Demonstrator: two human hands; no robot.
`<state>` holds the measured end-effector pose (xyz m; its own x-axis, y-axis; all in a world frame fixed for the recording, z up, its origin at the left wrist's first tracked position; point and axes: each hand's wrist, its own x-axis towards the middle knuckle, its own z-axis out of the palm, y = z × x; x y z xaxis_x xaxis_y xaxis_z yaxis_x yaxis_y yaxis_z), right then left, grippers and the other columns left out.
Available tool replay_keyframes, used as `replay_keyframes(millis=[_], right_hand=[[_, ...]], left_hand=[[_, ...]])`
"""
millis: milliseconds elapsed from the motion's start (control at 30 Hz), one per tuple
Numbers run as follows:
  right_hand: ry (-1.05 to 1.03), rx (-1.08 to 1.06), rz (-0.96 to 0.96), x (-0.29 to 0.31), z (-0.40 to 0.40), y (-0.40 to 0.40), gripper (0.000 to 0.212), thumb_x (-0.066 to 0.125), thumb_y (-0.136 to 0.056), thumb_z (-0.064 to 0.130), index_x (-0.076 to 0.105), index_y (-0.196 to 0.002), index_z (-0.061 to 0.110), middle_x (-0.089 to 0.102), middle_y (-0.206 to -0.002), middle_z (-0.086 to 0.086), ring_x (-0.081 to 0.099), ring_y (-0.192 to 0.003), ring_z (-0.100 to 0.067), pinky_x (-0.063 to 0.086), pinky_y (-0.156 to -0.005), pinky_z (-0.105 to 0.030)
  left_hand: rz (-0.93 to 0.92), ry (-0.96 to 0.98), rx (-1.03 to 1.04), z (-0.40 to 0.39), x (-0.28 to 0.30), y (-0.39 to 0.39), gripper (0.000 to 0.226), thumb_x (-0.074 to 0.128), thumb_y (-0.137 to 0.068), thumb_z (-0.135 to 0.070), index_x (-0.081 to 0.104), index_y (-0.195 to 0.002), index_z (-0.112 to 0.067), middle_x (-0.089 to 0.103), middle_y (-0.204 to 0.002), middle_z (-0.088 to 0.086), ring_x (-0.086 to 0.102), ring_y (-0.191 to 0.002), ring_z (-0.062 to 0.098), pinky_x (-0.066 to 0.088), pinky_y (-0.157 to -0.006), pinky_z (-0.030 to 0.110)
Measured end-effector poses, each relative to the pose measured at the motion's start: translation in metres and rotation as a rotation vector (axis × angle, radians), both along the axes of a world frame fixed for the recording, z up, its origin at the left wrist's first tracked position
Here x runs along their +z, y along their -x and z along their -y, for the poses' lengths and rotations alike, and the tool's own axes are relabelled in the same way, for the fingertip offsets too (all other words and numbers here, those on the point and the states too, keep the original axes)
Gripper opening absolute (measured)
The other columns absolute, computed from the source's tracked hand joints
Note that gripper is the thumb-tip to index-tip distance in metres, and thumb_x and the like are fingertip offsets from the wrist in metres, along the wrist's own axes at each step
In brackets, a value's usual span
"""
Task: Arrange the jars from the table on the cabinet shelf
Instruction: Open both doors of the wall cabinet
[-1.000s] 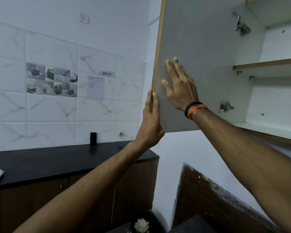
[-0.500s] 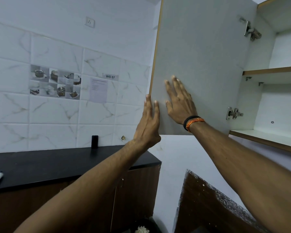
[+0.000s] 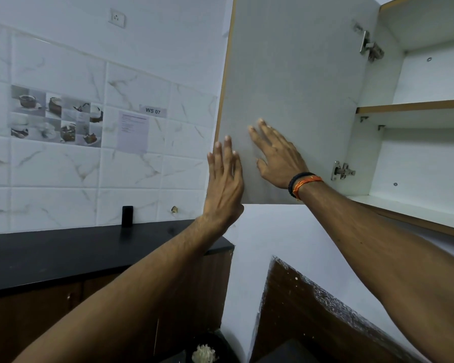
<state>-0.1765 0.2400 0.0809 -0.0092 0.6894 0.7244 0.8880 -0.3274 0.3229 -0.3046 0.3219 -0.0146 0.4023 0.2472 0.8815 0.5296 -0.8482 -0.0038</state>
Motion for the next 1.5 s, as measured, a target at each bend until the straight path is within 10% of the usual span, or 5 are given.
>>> replay_keyframes(millis=[567,1100,1500], right_hand=[[-0.132,-0.401,0.099,0.011,0.184,-0.077,0.055,0.059,-0.085,0.016,0.053,-0.140,0.013,0.055,-0.135,-0.012,0.049,-0.123,-0.034,0.041,-0.099,-0.049],[-0.172,-0.993,0.067,0.010,0.386,-0.110,0.058,0.059,-0.083,0.022,0.051,-0.140,0.017,0.047,-0.144,-0.011,0.041,-0.132,-0.031,0.033,-0.105,-0.052],[-0.173,-1.157,-0.054,0.005,0.459,-0.131,0.079,0.055,-0.092,0.035,0.016,-0.160,0.022,0.001,-0.168,-0.012,0.005,-0.154,-0.034,0.008,-0.122,-0.057]], left_hand=[[-0.200,-0.097,-0.421,0.097,0.003,-0.116,0.079,0.060,-0.087,-0.021,0.024,-0.156,-0.006,0.005,-0.167,0.018,-0.001,-0.155,0.036,-0.001,-0.124,0.054],[-0.286,0.075,-1.096,0.265,-0.006,-0.237,0.078,0.064,-0.088,-0.024,0.026,-0.155,-0.007,0.016,-0.166,0.013,0.012,-0.153,0.031,0.013,-0.123,0.043],[-0.345,0.694,-1.552,0.367,0.016,-0.304,0.078,0.069,-0.090,-0.015,0.027,-0.155,-0.007,0.037,-0.158,0.013,0.040,-0.142,0.031,0.042,-0.112,0.043]])
